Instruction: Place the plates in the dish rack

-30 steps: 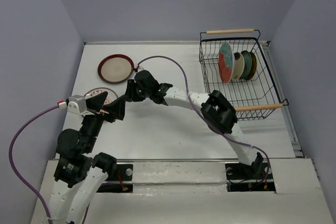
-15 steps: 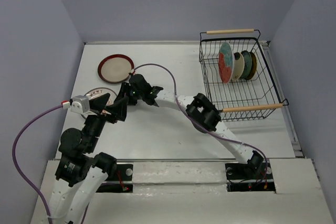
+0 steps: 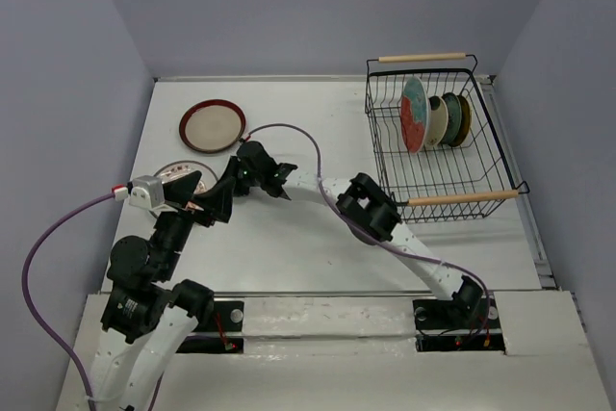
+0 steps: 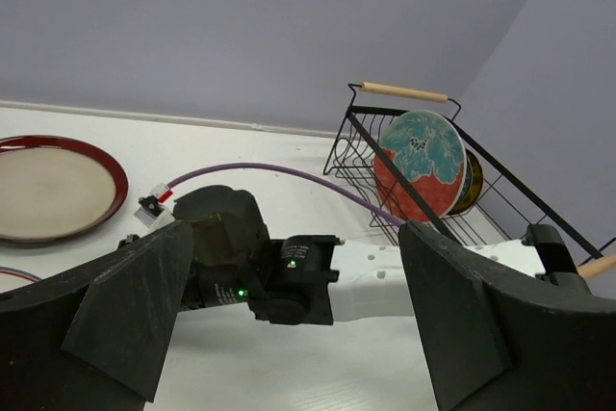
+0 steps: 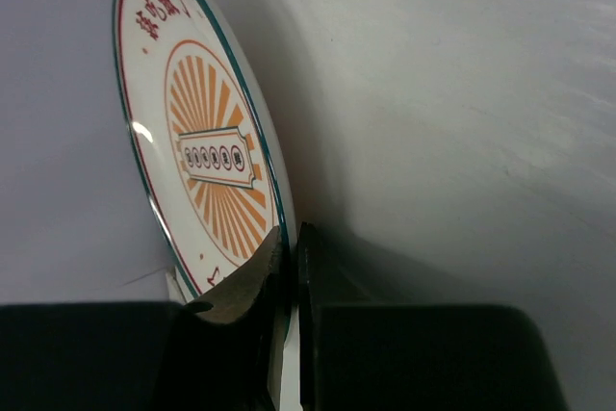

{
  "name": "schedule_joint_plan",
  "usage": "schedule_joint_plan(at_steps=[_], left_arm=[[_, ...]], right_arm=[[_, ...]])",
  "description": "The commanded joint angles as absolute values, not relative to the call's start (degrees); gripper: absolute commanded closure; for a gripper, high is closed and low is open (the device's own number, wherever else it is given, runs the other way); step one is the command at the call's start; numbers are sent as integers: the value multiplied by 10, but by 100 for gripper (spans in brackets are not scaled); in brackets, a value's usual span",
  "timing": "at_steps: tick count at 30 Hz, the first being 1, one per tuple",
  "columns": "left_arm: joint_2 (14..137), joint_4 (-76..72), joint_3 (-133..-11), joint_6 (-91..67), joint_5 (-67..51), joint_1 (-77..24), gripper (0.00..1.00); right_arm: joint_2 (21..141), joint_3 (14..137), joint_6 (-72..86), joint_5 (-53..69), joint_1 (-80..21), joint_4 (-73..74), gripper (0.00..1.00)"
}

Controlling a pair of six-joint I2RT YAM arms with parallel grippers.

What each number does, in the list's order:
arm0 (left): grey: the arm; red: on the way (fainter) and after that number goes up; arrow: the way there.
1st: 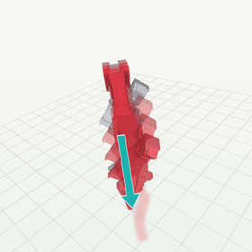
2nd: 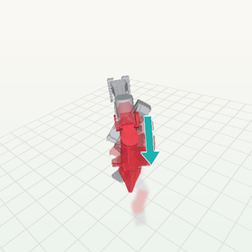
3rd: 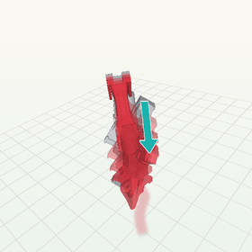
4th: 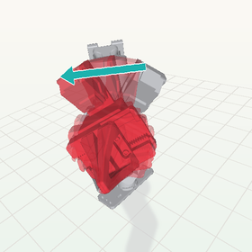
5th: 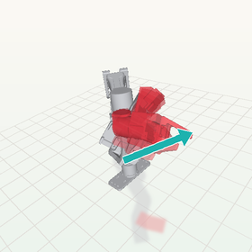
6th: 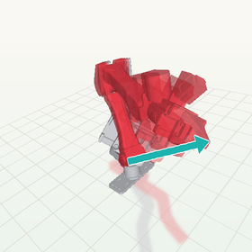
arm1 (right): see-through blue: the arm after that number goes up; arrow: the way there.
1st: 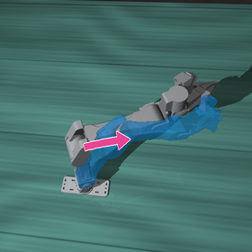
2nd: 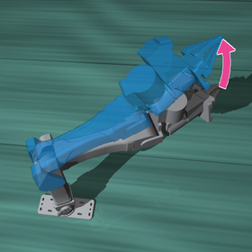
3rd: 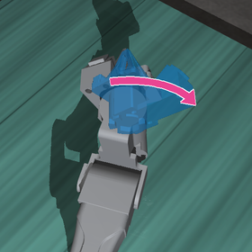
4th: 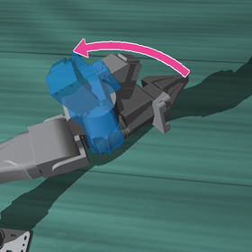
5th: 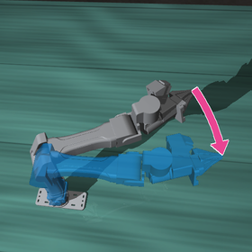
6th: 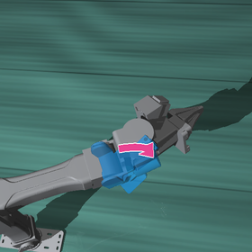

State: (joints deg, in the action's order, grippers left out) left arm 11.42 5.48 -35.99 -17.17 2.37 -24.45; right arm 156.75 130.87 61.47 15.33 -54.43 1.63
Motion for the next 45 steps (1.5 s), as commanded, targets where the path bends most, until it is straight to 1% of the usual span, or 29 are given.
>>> schedule_joint_plan(at_steps=[1, 4, 7, 8, 9, 10, 11, 12, 13, 14, 16, 17, 19, 20, 21, 22, 25, 29, 37, 45], left_arm=[[113, 24, -356, -161, 23, -247, 1], [113, 25, -356, -160, 24, -247, 1], [110, 32, -357, -157, 28, -247, 1], [108, 33, -357, -156, 32, -247, 1], [105, 37, -357, -157, 34, -247, 1], [105, 37, -357, -157, 37, -247, 1], [100, 39, -357, -156, 40, -247, 1], [100, 40, -357, -157, 41, -248, 1], [100, 40, -357, -156, 40, -247, 1], [101, 40, -356, -156, 39, -248, 1], [104, 39, -355, -157, 36, -248, 1], [106, 39, -354, -156, 33, -248, 1], [109, 38, -354, -157, 30, -248, 1], [111, 38, -353, -157, 29, -247, 1], [112, 37, -353, -156, 28, -248, 1], [112, 37, -353, -157, 28, -248, 1], [118, 37, -353, -156, 28, -248, 1], [127, 37, -353, -157, 25, -247, 1], [141, 36, -352, -157, 25, -248, 1], [150, 33, -352, -157, 23, -248, 1]], right_arm=[[1470, 1202, 588, 103, -551, -32, 93], [1378, 1120, 540, 62, -557, -50, 93], [1270, 1041, 487, -18, -557, -48, 93], [1240, 1019, 454, -75, -557, -46, 93], [1177, 973, 413, -116, -557, -38, 93], [1176, 972, 413, -153, -557, -33, 93], [1117, 934, 368, -215, -551, -27, 93], [1088, 906, 347, -241, -535, -5, 93], [1061, 905, 325, -267, -526, -5, 93], [1008, 883, 277, -314, -517, 20, 93], [964, 873, 213, -371, -501, 47, 93], [936, 878, 143, -448, -488, 57, 93], [916, 882, 67, -513, -472, 67, 93], [907, 887, 2, -555, -450, 67, 93], [890, 889, -30, -569, -438, 67, 93], [883, 890, -72, -574, -426, 67, 93], [864, 900, -129, -587, -386, 68, 93], [868, 911, -163, -593, -352, 67, 93], [925, 910, -148, -557, -284, 91, 93], [970, 895, -99, -485, -236, 120, 93]])
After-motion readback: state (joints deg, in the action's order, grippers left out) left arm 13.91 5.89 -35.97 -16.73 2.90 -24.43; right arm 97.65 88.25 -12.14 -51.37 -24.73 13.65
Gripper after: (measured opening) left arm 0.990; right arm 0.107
